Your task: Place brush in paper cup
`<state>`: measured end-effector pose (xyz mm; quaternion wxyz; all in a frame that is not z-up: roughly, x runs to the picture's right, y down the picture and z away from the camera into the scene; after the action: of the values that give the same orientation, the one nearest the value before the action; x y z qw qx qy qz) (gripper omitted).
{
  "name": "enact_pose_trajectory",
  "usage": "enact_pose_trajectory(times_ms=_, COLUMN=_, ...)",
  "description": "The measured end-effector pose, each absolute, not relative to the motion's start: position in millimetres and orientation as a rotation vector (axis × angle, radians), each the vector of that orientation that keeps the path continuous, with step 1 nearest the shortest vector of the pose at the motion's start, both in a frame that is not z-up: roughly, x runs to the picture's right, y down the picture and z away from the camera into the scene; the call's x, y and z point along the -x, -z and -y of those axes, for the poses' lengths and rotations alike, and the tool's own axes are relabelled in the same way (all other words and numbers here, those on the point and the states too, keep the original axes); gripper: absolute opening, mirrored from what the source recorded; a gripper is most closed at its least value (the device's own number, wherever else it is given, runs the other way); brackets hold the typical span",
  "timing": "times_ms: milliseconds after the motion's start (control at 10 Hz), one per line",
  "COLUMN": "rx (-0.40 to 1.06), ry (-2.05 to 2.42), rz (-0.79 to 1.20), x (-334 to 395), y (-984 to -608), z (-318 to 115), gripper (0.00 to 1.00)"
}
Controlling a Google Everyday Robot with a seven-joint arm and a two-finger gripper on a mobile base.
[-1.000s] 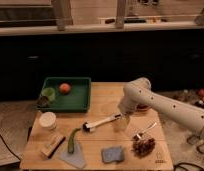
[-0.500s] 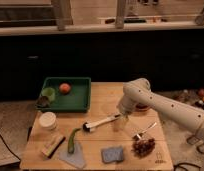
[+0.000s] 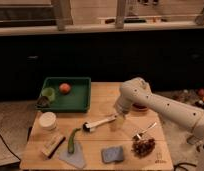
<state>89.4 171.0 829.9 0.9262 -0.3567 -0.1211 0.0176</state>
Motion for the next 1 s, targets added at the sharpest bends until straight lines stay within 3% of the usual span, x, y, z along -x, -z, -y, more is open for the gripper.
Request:
enact_pose_trajectory(times_ms=600, rx=0.768, ry=0.019, rz=0.298, x=-63.1, y=-848.1, z=-189.3, gripper=0.78)
enact_pose_trajectory(times_ms=1000, rx=0.777, ry=0.033, rz=0.317, x=-49.3, y=-853.9, z=-204.9, gripper=0.39)
